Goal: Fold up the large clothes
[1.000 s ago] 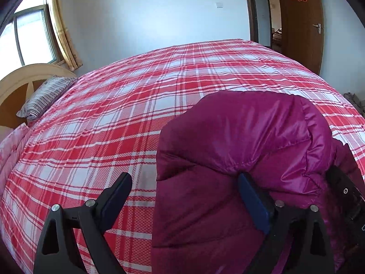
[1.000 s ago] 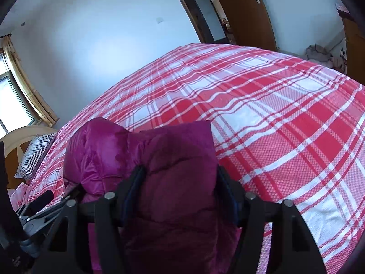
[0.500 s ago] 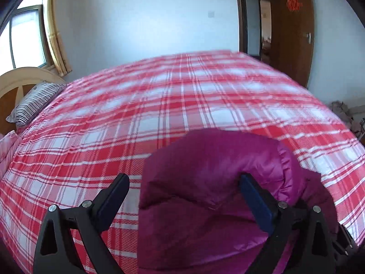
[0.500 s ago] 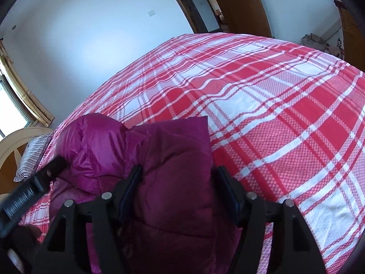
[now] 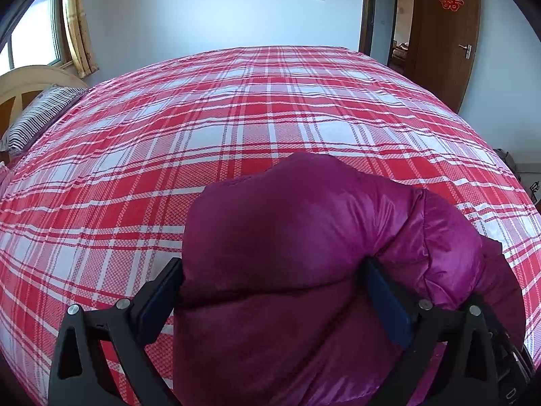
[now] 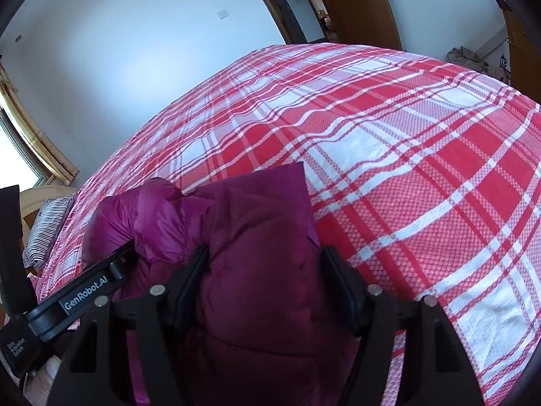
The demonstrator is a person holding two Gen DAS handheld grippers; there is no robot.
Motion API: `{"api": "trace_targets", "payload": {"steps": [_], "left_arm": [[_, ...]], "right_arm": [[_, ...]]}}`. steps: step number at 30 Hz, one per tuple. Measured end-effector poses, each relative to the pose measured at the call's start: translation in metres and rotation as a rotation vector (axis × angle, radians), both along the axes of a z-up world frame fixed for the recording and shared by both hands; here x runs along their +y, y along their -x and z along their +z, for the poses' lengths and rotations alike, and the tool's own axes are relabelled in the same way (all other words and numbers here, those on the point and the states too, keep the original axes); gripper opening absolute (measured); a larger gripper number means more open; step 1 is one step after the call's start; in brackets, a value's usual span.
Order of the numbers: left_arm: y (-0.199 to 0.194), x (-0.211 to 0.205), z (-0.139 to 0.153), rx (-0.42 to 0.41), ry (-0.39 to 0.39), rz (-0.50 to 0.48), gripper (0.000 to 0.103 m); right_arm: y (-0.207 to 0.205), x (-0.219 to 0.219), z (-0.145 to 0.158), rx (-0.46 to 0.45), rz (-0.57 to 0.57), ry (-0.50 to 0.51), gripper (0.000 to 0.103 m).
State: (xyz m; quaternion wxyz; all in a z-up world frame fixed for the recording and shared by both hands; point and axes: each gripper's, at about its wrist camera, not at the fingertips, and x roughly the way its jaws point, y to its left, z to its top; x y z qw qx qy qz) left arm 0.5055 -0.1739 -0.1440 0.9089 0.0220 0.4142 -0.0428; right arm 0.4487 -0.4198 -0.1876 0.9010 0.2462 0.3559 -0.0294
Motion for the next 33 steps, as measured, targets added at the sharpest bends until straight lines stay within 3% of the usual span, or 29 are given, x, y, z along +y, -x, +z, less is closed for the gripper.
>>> {"api": "trace_targets", "payload": {"steps": [12,33], "left_arm": [[-0.005,0.006,-0.008,0.034,0.05,-0.003,0.102],[-0.009,0.004,-0.016,0.065,0.047,-0.012,0.103]], "right_arm": [[-0.003,0.002,-0.001,0.024,-0.003,0.025,0.069],[-0.005,0.002,-0.003,0.046,-0.003,0.04,0.07]]}}
